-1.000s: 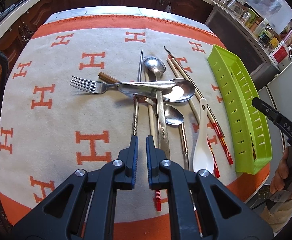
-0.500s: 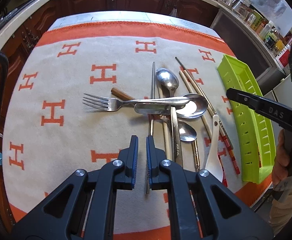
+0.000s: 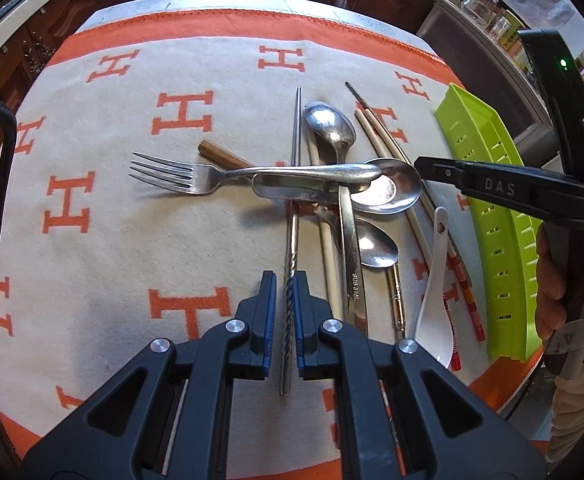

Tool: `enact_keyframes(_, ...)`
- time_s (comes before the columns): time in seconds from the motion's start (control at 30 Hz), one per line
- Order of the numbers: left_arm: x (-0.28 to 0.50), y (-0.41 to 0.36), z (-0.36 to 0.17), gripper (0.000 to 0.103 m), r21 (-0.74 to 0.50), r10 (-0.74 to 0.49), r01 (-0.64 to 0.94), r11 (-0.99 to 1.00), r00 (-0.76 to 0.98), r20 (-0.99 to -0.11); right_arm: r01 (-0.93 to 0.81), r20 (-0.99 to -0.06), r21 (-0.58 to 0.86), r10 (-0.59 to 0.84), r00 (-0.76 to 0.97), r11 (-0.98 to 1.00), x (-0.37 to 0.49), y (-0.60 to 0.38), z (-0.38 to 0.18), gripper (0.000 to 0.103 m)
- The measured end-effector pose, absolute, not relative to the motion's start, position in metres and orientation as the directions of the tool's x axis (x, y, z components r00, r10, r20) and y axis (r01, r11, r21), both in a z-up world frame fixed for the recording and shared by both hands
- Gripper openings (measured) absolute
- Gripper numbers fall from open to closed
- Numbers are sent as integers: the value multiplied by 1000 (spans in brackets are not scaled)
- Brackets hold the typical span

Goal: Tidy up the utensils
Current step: 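Grasp a steel chopstick with the right tool while the left grasps another steel chopstick, then lift both steel chopsticks and carry them over the green tray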

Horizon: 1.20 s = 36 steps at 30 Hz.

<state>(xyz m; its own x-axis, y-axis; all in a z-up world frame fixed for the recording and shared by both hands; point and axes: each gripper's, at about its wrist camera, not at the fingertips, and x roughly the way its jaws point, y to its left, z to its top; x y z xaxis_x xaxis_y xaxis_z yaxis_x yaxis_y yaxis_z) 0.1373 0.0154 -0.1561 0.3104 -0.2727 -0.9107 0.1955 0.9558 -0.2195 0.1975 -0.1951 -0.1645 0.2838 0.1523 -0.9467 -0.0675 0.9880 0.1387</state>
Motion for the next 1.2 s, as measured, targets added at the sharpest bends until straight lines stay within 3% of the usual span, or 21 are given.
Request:
enact_keyframes(0.37,137,19,-157,6,-240,-292,194,951,312,-904,-136,-966,99,128,224,986,196,-187,-165,9)
enact_keyframes(0.7,138,20,-158,6,-252,-303,196,948,310,-901,-125,-958,62,94,270,990,193,-183,-165,6)
enact_keyframes(1.2,146,6,-159,6,-205,-263,194,959,351,-899,41,-838,381,327,438,924,130,-259,-99,6)
